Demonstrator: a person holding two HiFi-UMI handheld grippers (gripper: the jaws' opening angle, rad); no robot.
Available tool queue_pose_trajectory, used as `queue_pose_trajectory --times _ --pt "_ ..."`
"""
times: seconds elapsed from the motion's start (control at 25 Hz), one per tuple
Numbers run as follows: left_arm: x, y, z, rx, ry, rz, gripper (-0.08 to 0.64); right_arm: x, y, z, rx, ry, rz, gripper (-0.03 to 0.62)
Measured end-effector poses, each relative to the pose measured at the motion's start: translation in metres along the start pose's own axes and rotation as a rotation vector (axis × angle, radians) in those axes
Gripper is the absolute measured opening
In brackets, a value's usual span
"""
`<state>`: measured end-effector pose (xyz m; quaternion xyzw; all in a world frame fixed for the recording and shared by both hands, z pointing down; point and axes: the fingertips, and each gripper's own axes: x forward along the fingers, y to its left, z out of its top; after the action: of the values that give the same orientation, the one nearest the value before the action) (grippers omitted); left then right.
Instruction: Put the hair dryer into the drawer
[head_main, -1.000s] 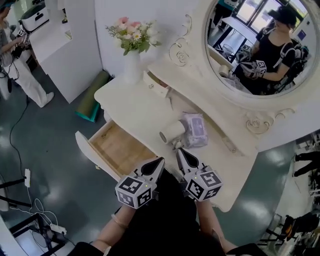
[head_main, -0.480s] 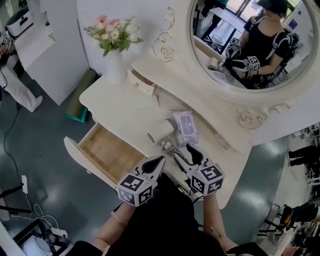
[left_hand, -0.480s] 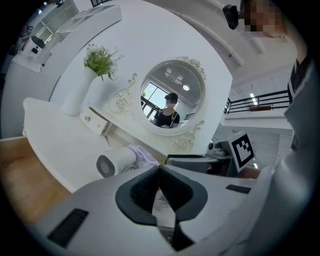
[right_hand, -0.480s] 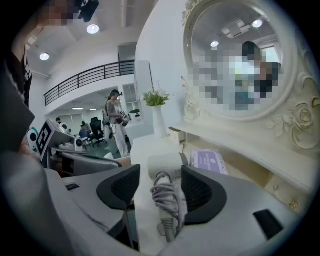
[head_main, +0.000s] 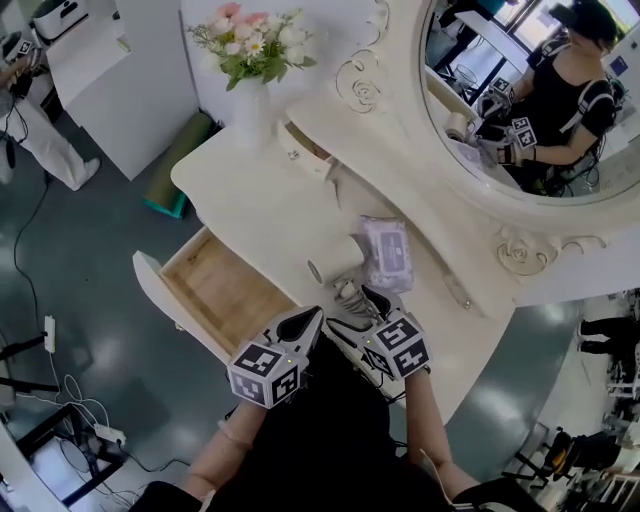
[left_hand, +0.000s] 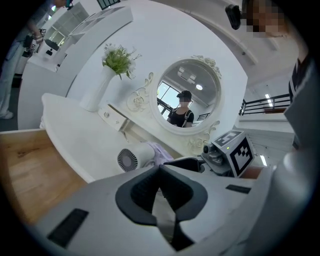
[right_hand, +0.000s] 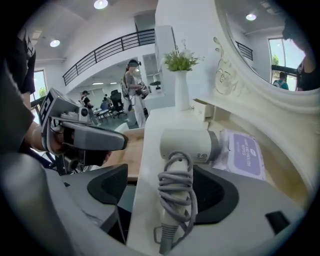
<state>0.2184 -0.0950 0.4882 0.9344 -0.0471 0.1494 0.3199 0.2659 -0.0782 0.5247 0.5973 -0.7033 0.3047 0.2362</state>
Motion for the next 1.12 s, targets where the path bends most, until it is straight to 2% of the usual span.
queue_pose_trajectory --times 0.24,0.48,0.6,0.72,0.8,0.92,0.96,1.12 --pt "-0.005 0.015 -0.002 -0.03 -0.01 0.048 0.0 0.014 -0.007 -0.011 -0.02 0.07 0.012 0.386" --pt "-0.009 0.025 -0.005 -0.049 -0.011 0.069 0.0 0.018 -0.009 -0.01 -0.012 0.084 -0.015 0.374" --pt "-0.01 0.027 -0.008 -0.059 -0.015 0.076 0.0 0.024 -0.011 -0.014 0.002 0.127 -0.059 0.374" --pt "-0.01 0.026 -0.009 -0.064 -0.018 0.077 0.0 0.034 -0.016 -0.028 -0.052 0.216 -0.127 0.373" --pt "-0.01 0.026 -0.009 -0.065 -0.021 0.08 0.0 0.041 -0.02 -0.036 -0.061 0.249 -0.142 0.373" --pt "-0.013 0.028 -0.01 -0.073 -0.029 0.09 0.0 0.044 -0.026 -0.037 0.033 0.222 -0.111 0.362" --pt "-0.014 0.029 -0.01 -0.076 -0.03 0.094 0.0 0.045 -0.027 -0.036 0.047 0.212 -0.109 0.34" --pt "-0.017 0.032 -0.013 -0.091 -0.037 0.105 0.0 0.046 -0.028 -0.034 0.039 0.206 -0.111 0.329"
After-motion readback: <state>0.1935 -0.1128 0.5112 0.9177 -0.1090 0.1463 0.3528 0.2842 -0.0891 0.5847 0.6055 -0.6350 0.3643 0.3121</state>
